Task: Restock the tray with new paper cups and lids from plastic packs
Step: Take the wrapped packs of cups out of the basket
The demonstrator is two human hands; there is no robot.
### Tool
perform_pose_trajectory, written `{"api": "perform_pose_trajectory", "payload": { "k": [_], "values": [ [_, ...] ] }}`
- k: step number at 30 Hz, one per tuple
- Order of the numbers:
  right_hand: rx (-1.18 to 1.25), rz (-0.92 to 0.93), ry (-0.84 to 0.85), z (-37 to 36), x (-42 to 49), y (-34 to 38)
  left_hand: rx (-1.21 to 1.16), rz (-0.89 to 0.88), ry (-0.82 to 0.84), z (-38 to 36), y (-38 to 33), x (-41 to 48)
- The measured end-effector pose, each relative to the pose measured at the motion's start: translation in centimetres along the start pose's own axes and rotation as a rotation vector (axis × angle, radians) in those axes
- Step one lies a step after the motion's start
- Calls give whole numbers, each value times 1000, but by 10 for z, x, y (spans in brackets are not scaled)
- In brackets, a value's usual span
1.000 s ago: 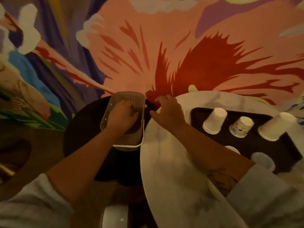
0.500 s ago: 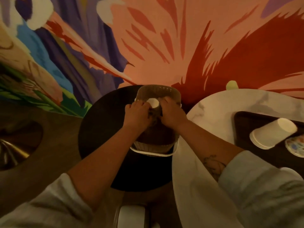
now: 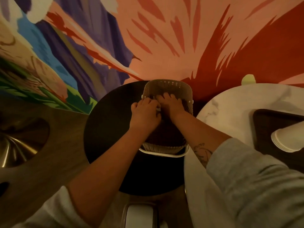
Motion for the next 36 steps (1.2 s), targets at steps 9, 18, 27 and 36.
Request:
{"api": "perform_pose_trajectory", "payload": {
  "k": [9, 18, 27, 36],
  "values": [
    [276, -40, -198, 29, -28, -12, -82, 57, -176, 15, -3, -8],
    [465, -77, -363, 116, -107, -43, -278, 183, -298, 48, -48, -35],
    [526, -133, -546, 190, -247, -144, -594, 96, -302, 64, -188, -72],
    [596, -268, -663, 206, -448, -273, -752, -18, -157, 33, -377, -142]
  ]
}}
Point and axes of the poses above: each hand's wrist, its own x-axis towards the middle knuckle, its own z-axis out of the back of the hand, y = z × x, the point moved 6 cm from there along x, towards the middle knuckle, and after that the axes turned 5 degrees about -z, right-handed, at the moved point
